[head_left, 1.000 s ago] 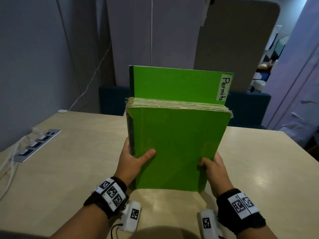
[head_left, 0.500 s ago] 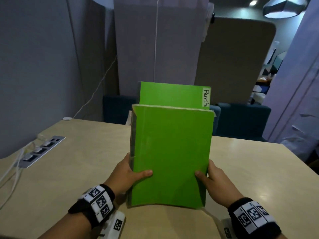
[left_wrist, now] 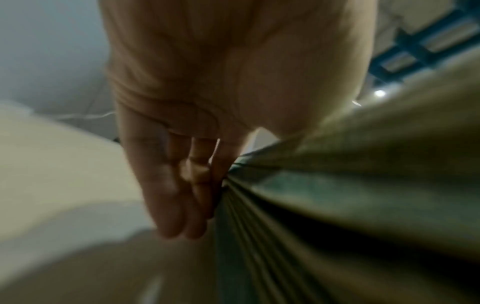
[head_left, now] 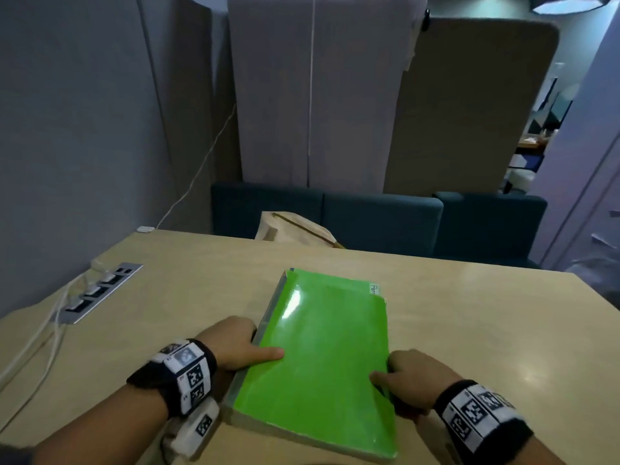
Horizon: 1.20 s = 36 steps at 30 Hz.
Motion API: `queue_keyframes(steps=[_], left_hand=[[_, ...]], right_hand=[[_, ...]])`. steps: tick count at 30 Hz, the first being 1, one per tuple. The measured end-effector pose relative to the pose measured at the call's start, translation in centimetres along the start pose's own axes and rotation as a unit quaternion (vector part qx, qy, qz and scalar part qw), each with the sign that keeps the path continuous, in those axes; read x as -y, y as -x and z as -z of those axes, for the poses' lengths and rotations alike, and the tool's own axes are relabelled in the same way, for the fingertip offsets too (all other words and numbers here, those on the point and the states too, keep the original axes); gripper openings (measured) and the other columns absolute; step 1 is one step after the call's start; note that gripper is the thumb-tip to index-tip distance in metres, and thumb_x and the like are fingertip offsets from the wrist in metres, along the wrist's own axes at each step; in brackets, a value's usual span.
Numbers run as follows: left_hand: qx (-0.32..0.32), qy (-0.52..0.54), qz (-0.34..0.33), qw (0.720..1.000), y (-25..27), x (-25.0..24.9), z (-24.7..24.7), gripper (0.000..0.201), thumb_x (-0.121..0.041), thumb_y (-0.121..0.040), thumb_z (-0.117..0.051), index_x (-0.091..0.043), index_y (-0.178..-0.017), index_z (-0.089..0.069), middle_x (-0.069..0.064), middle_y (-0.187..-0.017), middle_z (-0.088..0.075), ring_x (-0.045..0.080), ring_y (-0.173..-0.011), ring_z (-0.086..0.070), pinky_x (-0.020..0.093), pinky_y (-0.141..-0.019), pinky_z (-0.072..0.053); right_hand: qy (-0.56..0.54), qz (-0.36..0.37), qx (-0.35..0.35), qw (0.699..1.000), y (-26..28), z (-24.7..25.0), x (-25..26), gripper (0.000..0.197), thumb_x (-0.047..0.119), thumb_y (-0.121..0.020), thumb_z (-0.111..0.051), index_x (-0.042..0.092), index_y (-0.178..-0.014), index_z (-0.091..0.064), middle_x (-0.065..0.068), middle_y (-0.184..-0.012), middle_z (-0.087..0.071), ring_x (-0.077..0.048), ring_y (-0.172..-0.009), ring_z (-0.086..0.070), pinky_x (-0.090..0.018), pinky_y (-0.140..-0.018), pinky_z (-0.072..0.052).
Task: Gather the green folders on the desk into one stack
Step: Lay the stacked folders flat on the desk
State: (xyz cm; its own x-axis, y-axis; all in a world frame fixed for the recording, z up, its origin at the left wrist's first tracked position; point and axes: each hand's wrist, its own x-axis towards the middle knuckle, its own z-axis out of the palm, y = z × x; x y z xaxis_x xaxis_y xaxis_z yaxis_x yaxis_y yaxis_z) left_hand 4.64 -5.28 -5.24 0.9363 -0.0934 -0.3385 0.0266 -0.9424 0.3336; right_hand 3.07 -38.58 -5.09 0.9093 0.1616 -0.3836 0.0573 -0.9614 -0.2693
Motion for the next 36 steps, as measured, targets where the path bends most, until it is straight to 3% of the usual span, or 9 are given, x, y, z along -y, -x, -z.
queue_keyframes(steps=[3, 9, 14, 18, 21, 24, 29, 32, 36], left_hand=[[0.026, -0.039, 0.009, 0.999, -0.2, -0.8, 1.1, 0.072, -0.090, -0.073, -0.052, -0.019, -0.084, -0.058, 0.001, -0.085, -0.065, 0.016, -0.069, -0.059, 0.028, -0.062, -0.045], [0.027, -0.047, 0.012, 0.998, -0.5, -0.5, 0.4, 0.069, -0.082, -0.083, -0.050, -0.016, -0.100, -0.062, 0.002, -0.099, -0.069, 0.016, -0.081, -0.066, 0.029, -0.072, -0.052], [0.041, 0.017, 0.011, 0.999, 0.6, 0.4, 0.4, 0.066, -0.076, -0.080, -0.063, -0.014, -0.104, -0.066, 0.008, -0.097, -0.075, 0.020, -0.077, -0.073, 0.032, -0.071, -0.060], [0.101, 0.083, -0.002, 0.991, 1.7, 0.5, 1.5, 0.069, -0.070, -0.071, -0.072, -0.017, -0.115, -0.069, 0.003, -0.098, -0.078, 0.021, -0.083, -0.077, 0.040, -0.076, -0.064], [0.100, 0.058, 0.016, 0.993, 1.9, 0.2, 2.4, 0.085, -0.061, -0.082, -0.073, -0.013, -0.147, -0.047, 0.002, -0.108, -0.072, 0.013, -0.079, -0.076, 0.032, -0.071, -0.064], [0.079, 0.050, -0.007, 0.996, 1.2, -0.1, 4.1, 0.095, -0.052, -0.084, -0.077, -0.019, -0.159, -0.028, 0.003, -0.123, -0.069, 0.011, -0.087, -0.075, 0.032, -0.074, -0.064], [0.125, -0.112, -0.081, 0.982, 0.0, -1.6, 6.3, 0.087, -0.041, -0.084, -0.081, -0.037, -0.157, -0.034, -0.007, -0.143, -0.060, 0.004, -0.094, -0.071, 0.024, -0.086, -0.057], [0.126, -0.200, -0.106, 0.966, -0.5, -2.2, 6.1, 0.090, -0.046, -0.081, -0.082, -0.034, -0.157, -0.035, -0.008, -0.142, -0.062, -0.017, -0.086, -0.056, 0.019, -0.091, -0.048], [0.106, -0.234, -0.134, 0.957, -1.0, -2.3, 5.6, 0.090, -0.054, -0.079, -0.080, -0.031, -0.156, -0.039, -0.007, -0.133, -0.068, -0.011, -0.090, -0.054, 0.019, -0.086, -0.050]], right_hand=[[0.040, 0.007, -0.005, 0.999, -0.3, 0.0, 0.0, 0.055, 0.060, -0.097, -0.049, 0.011, -0.093, -0.074, -0.006, -0.093, -0.075, -0.021, -0.087, -0.072, -0.031, -0.076, -0.054], [0.001, 0.006, -0.002, 1.000, -0.6, -0.8, -0.6, 0.046, 0.059, -0.098, -0.051, 0.020, -0.076, -0.061, 0.003, -0.078, -0.063, -0.017, -0.072, -0.062, -0.031, -0.068, -0.048], [-0.034, 0.020, -0.007, 0.999, -0.4, -1.0, -1.0, 0.044, 0.058, -0.100, -0.050, 0.020, -0.080, -0.061, 0.004, -0.076, -0.063, -0.010, -0.065, -0.059, -0.030, -0.068, -0.049], [-0.050, 0.024, 0.005, 0.998, -0.6, -0.9, -1.2, 0.059, 0.055, -0.100, -0.051, 0.001, -0.091, -0.072, -0.010, -0.067, -0.075, -0.014, -0.050, -0.064, -0.029, -0.063, -0.055], [-0.072, 0.027, 0.027, 0.997, -0.9, -0.8, -1.6, 0.063, 0.053, -0.101, -0.049, -0.005, -0.093, -0.073, -0.015, -0.075, -0.078, -0.016, -0.050, -0.065, -0.024, -0.057, -0.052], [-0.102, 0.037, 0.048, 0.993, -1.2, -0.4, -2.0, 0.055, 0.045, -0.104, -0.048, 0.001, -0.079, -0.069, -0.018, -0.076, -0.077, -0.018, -0.051, -0.066, -0.026, -0.055, -0.054], [-0.155, 0.026, 0.106, 0.982, -2.0, 0.3, -2.4, 0.048, 0.040, -0.107, -0.049, 0.006, -0.076, -0.064, -0.018, -0.074, -0.077, -0.020, -0.053, -0.067, -0.032, -0.058, -0.055], [-0.166, 0.029, 0.131, 0.977, -2.5, 0.3, -2.7, 0.047, 0.040, -0.107, -0.048, 0.006, -0.078, -0.062, -0.013, -0.067, -0.073, -0.019, -0.049, -0.063, -0.030, -0.053, -0.052], [-0.144, 0.034, 0.143, 0.979, -3.4, 0.7, -3.3, 0.050, 0.047, -0.104, -0.052, 0.006, -0.080, -0.064, -0.017, -0.062, -0.069, -0.025, -0.053, -0.064, -0.030, -0.053, -0.052]])
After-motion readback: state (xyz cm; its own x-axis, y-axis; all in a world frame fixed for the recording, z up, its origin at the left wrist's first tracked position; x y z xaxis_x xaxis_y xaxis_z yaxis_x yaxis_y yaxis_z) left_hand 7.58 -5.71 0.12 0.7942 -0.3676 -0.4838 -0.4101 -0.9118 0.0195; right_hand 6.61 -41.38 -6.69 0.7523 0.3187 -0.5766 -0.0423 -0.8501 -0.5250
